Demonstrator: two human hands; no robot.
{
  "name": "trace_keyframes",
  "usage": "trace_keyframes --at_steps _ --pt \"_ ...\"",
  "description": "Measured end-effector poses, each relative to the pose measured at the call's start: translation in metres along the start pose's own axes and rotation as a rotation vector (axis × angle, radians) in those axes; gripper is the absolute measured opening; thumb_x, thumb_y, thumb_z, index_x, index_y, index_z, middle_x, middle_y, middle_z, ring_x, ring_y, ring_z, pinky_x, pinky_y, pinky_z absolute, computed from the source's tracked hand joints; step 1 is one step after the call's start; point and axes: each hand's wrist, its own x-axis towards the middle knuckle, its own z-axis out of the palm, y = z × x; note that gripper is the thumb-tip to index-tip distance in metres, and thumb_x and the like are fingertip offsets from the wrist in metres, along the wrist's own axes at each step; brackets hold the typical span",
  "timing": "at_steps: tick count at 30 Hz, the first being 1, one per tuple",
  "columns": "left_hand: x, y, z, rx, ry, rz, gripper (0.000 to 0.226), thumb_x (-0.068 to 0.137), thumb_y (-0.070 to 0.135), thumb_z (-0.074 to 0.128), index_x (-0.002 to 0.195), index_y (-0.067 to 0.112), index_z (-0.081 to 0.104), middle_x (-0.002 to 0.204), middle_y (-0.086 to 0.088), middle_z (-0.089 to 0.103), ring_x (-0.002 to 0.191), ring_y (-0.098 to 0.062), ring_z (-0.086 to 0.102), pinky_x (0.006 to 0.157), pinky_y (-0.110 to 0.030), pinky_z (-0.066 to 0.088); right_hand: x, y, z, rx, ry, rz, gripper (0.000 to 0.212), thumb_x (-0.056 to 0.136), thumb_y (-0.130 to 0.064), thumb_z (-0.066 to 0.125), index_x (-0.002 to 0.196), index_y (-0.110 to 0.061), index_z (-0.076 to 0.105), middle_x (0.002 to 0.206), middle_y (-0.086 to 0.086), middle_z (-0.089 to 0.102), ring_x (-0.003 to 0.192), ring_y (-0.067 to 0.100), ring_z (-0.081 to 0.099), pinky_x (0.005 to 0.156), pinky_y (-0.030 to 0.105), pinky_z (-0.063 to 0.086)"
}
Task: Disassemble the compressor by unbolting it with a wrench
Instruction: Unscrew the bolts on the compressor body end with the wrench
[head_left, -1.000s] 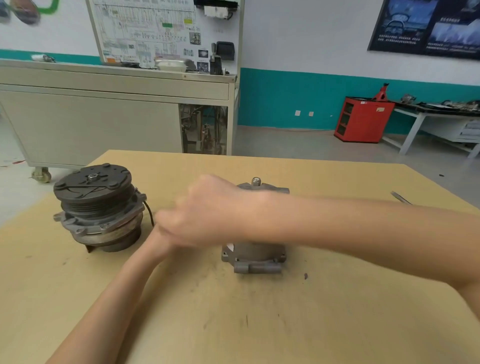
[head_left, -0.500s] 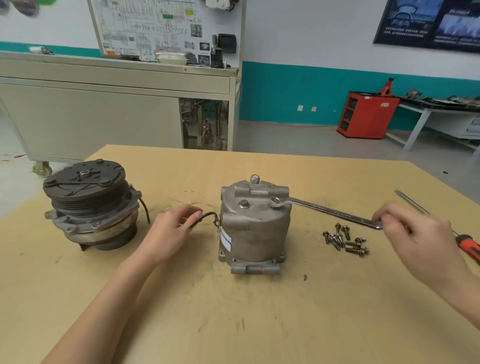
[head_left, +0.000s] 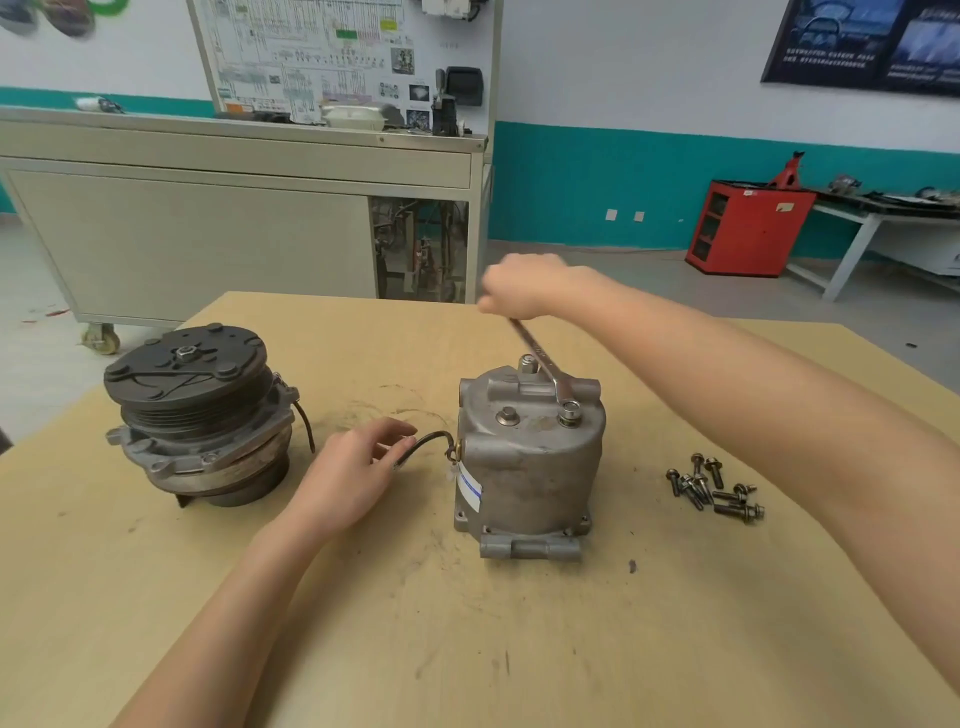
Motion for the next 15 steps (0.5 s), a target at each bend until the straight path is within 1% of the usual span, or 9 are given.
trace_keyframes --at_steps 2,4,6,8,9,10,11,13,15 --pt "0.000 -0.001 0.000 0.009 0.000 0.006 0.021 0.098 0.026 0.056 0.116 0.022 0.066 0.104 0.006 0.070 0.093 -0.013 0.065 0.089 -0.035 0.052 0.003 -0.044 -0.012 -0.058 0.058 -0.143 0.021 0.099 -0.026 0.034 0.089 -0.014 0.047 0.071 0.001 0.042 0.074 0.023 0.048 0.062 0.033 0.037" --pt "0.000 -0.002 0.001 0.015 -0.001 0.014 0.020 0.098 0.025 0.057 0.115 0.023 0.066 0.100 0.008 0.069 0.090 -0.011 0.064 0.085 -0.032 0.051 -0.012 -0.087 -0.024 -0.142 0.138 -0.282 0.019 0.097 -0.019 0.033 0.085 -0.016 0.048 0.067 0.000 0.038 0.065 0.022 0.046 0.051 0.029 0.031" --pt "-0.001 -0.001 0.002 0.018 -0.001 0.013 0.018 0.097 0.023 0.058 0.113 0.022 0.067 0.096 0.009 0.068 0.088 -0.011 0.064 0.083 -0.033 0.051 -0.040 -0.119 -0.030 -0.196 0.205 -0.433 0.023 0.097 -0.017 0.035 0.085 -0.017 0.054 0.069 -0.002 0.047 0.063 0.023 0.046 0.044 0.026 0.024" --pt "-0.002 -0.002 0.003 0.026 0.010 0.008 0.017 0.096 0.021 0.059 0.110 0.018 0.068 0.098 0.003 0.070 0.091 -0.016 0.066 0.085 -0.036 0.051 -0.079 -0.135 -0.031 -0.181 0.228 -0.594 0.019 0.094 -0.016 0.045 0.091 -0.019 0.064 0.067 -0.007 0.053 0.062 0.023 0.053 0.043 0.026 0.034" --pt "-0.002 -0.002 0.003 0.041 0.009 0.014 0.016 0.096 0.019 0.059 0.109 0.017 0.068 0.099 0.001 0.070 0.092 -0.019 0.066 0.084 -0.035 0.051 -0.103 -0.136 -0.031 -0.138 0.258 -0.660 0.013 0.089 -0.016 0.053 0.087 -0.018 0.067 0.059 -0.008 0.048 0.059 0.021 0.056 0.044 0.026 0.040" --pt "-0.002 -0.002 0.004 0.059 0.001 0.024 0.016 0.095 0.018 0.060 0.109 0.019 0.067 0.096 0.002 0.069 0.089 -0.018 0.065 0.079 -0.030 0.049 -0.129 -0.132 -0.030 -0.061 0.341 -0.716 0.008 0.084 -0.015 0.062 0.078 -0.014 0.067 0.052 -0.007 0.045 0.050 0.020 0.053 0.043 0.025 0.041" --pt "-0.002 -0.002 0.004 0.074 -0.009 0.033 0.017 0.094 0.018 0.060 0.109 0.021 0.067 0.091 0.004 0.068 0.084 -0.015 0.063 0.074 -0.026 0.046 -0.155 -0.124 -0.027 0.048 0.461 -0.751 0.012 0.080 -0.015 0.067 0.069 -0.010 0.065 0.047 -0.003 0.046 0.042 0.017 0.042 0.041 0.024 0.035" --pt "-0.002 -0.001 0.006 0.104 -0.017 0.045 0.017 0.094 0.022 0.059 0.110 0.022 0.066 0.084 0.008 0.062 0.077 -0.013 0.057 0.069 -0.026 0.041 -0.204 -0.096 -0.020 0.050 0.640 -0.715 0.021 0.088 -0.018 0.058 0.071 -0.006 0.059 0.049 0.004 0.047 0.048 0.018 0.025 0.044 0.026 0.022" --pt "-0.002 -0.001 0.007 0.126 -0.009 0.051 0.020 0.097 0.029 0.056 0.111 0.020 0.066 0.084 0.007 0.059 0.078 -0.016 0.054 0.070 -0.030 0.038 -0.245 -0.058 -0.008 -0.044 0.738 -0.630 0.024 0.093 -0.019 0.042 0.086 -0.004 0.059 0.052 0.002 0.045 0.047 0.019 0.029 0.046 0.028 0.023"
